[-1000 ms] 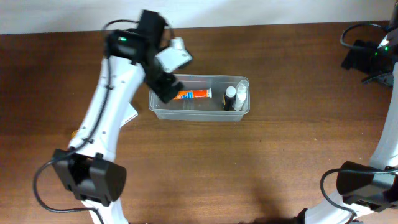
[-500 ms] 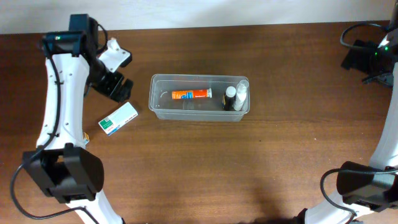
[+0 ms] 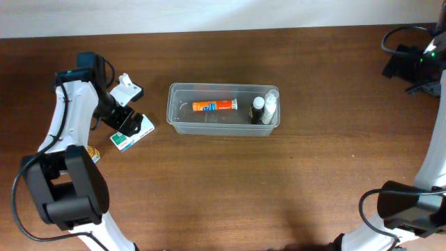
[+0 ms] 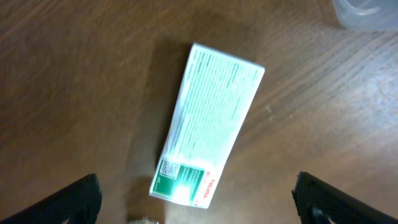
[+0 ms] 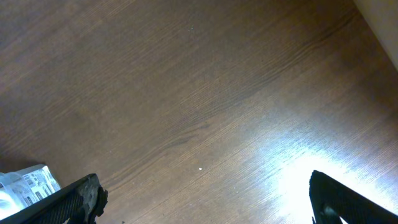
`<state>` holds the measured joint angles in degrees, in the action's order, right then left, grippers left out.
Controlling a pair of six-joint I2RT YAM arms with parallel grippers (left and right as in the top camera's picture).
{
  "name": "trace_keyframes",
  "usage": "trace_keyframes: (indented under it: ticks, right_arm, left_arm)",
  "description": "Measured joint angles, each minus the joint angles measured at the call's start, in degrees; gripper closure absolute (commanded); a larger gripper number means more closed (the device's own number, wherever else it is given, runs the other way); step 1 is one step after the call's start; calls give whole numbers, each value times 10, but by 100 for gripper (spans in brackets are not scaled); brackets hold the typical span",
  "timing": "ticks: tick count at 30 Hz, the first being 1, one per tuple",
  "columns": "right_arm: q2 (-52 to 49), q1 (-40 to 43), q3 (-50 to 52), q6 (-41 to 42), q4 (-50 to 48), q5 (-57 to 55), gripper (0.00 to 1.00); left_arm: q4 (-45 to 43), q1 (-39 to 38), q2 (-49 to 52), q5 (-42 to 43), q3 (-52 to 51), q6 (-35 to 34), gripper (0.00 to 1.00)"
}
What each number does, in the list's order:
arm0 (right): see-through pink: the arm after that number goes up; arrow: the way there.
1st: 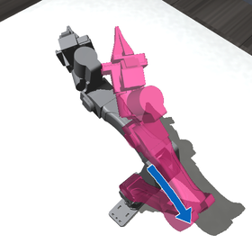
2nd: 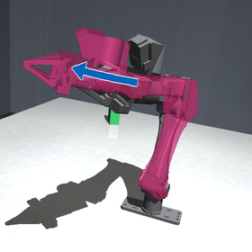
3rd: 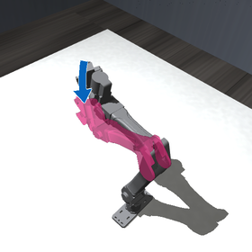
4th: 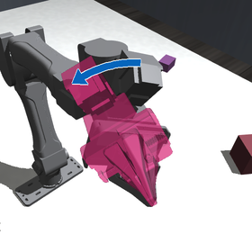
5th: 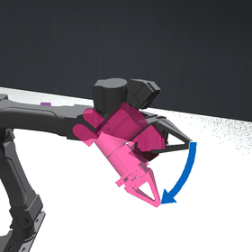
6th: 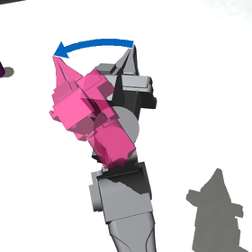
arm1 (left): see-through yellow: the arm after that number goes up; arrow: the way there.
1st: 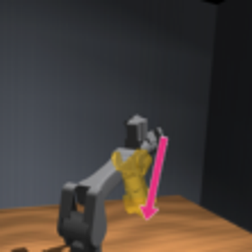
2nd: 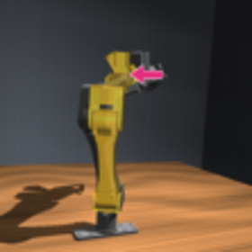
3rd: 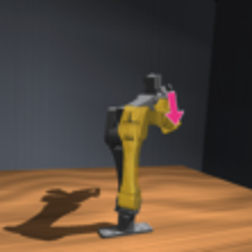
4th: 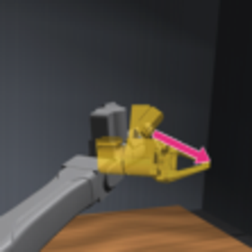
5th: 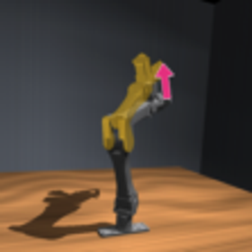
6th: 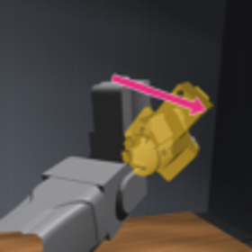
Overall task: Pack container
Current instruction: 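Move the left gripper down onto the white-green medicine box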
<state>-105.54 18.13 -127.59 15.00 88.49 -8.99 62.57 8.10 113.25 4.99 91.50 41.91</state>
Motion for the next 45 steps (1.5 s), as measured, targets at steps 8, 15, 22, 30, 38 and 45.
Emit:
trace_keyframes:
  ticks: [8,15,22,30,38,45]
  right_arm:
    - [0,0,0,0,0,0,2]
    - [0,0,0,0,0,0,2]
    - [0,0,0,0,0,0,2]
    - [0,0,0,0,0,0,1]
    - [0,0,0,0,0,0,2]
    - [0,0,0,0,0,0,2]
  left_arm:
    - [-79,0,0,8,-74,36,1]
    - [-132,0,0,6,-108,45,1]
    - [-142,0,0,5,-112,50,6]
    - [-147,0,0,5,-112,55,7]
    - [-146,0,23,5,-112,55,7]
    - [-144,0,38,5,-114,55,25]
